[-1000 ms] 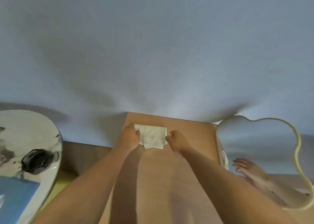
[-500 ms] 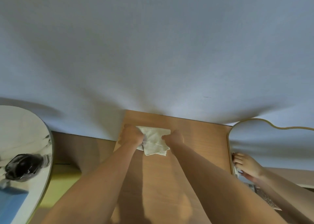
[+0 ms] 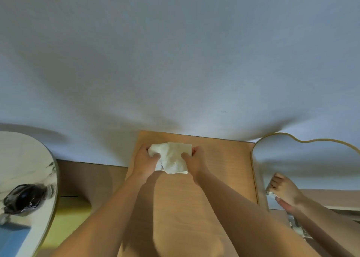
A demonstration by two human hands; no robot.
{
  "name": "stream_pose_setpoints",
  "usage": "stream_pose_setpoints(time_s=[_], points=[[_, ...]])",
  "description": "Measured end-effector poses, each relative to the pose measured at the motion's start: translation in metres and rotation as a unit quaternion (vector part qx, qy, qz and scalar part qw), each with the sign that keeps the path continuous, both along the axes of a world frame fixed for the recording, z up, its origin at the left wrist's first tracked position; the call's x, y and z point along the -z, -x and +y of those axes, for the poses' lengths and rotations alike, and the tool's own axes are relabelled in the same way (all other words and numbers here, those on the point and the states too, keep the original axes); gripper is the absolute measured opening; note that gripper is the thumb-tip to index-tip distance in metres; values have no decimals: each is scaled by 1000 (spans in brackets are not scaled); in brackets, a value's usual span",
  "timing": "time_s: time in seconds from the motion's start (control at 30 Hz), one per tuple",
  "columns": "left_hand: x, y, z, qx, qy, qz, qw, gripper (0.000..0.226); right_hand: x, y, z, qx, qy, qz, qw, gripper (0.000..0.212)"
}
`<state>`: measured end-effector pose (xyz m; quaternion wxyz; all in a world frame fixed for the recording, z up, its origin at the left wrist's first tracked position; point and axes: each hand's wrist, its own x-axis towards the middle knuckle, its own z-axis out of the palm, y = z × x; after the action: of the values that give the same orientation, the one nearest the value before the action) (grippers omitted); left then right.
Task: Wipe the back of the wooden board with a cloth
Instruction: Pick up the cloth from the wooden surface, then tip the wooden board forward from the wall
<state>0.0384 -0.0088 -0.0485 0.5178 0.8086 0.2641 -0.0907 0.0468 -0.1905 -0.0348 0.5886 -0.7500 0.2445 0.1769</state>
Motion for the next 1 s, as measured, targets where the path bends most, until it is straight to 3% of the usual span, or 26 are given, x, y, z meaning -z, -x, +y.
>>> stream_pose_setpoints(time_s=[0.1,0.23,0.33,0.47,0.6,0.8,0.9,1.0], points=[[-26,15,-12,-28,89,-36,995,26,-29,16,-26,52,-107,12,993,18],[-71,46,-49,4,115,-86,990,24,-74,56,-74,62,-310,56,947,38],[-104,73,-88,35,136,-104,985,21,-104,96,-113,60,-385,67,919,43],[-146,110,-147,58,181,-95,977,24,-147,150,-167,61,-415,64,906,48],[-185,148,-209,64,273,-85,956,35,-182,202,-235,43,-434,-9,900,50],[-221,202,-324,57,450,-56,889,49,-218,260,-363,-5,-484,-54,874,43],[-226,221,-387,56,455,-63,886,57,-221,277,-420,-10,-511,-42,858,47],[-226,231,-441,22,406,-79,910,51,-216,288,-467,12,-540,-6,841,51]])
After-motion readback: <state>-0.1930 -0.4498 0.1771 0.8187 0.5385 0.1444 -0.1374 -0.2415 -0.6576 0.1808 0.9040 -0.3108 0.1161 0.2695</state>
